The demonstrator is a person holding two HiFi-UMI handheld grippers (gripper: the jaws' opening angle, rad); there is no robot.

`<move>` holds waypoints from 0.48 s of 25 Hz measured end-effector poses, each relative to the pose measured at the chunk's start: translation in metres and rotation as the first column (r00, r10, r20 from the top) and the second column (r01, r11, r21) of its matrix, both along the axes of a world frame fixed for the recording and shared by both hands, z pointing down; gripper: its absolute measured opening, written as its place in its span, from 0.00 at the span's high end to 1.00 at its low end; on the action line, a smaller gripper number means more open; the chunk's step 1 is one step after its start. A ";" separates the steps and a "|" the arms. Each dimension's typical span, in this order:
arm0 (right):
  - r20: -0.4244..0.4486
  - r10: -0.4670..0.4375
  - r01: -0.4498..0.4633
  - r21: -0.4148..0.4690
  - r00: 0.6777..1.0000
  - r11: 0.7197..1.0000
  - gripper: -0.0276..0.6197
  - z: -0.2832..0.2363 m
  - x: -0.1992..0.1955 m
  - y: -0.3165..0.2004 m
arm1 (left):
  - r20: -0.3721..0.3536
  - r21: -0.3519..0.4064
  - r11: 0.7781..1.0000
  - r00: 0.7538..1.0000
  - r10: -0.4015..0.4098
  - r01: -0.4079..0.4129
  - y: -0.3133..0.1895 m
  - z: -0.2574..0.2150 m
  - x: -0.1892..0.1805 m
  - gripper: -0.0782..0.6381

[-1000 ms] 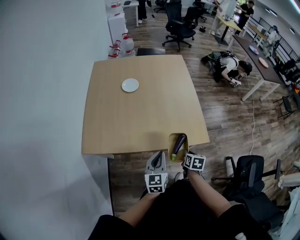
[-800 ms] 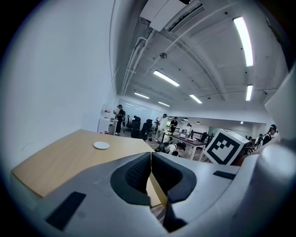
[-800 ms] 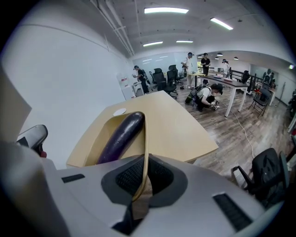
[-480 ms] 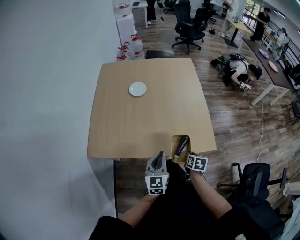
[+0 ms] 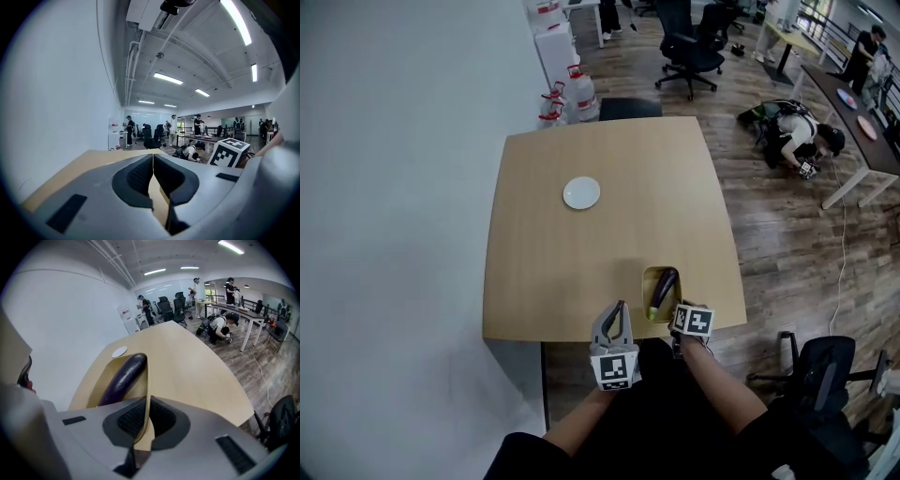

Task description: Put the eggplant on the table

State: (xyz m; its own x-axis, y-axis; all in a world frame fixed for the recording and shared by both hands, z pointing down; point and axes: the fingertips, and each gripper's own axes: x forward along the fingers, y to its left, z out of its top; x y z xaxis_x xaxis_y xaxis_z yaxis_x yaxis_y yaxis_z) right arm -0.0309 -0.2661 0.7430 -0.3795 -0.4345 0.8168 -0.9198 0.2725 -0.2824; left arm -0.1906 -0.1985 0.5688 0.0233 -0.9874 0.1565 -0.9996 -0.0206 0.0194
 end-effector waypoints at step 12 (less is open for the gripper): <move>-0.024 -0.043 0.042 -0.021 0.999 0.999 0.86 0.021 -0.035 -0.117 | -0.087 -0.038 0.999 0.996 -0.015 0.012 -0.105 0.019 -0.022 0.87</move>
State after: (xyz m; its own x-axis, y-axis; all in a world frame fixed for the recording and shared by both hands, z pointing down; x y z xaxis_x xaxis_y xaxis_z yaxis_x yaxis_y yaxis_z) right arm -0.0663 -0.3829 0.7636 -0.3775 -0.4017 0.8343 -0.9140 0.3061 -0.2662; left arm -0.2123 -0.3032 0.5873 0.0251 -0.9813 0.1908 -0.9943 -0.0047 0.1066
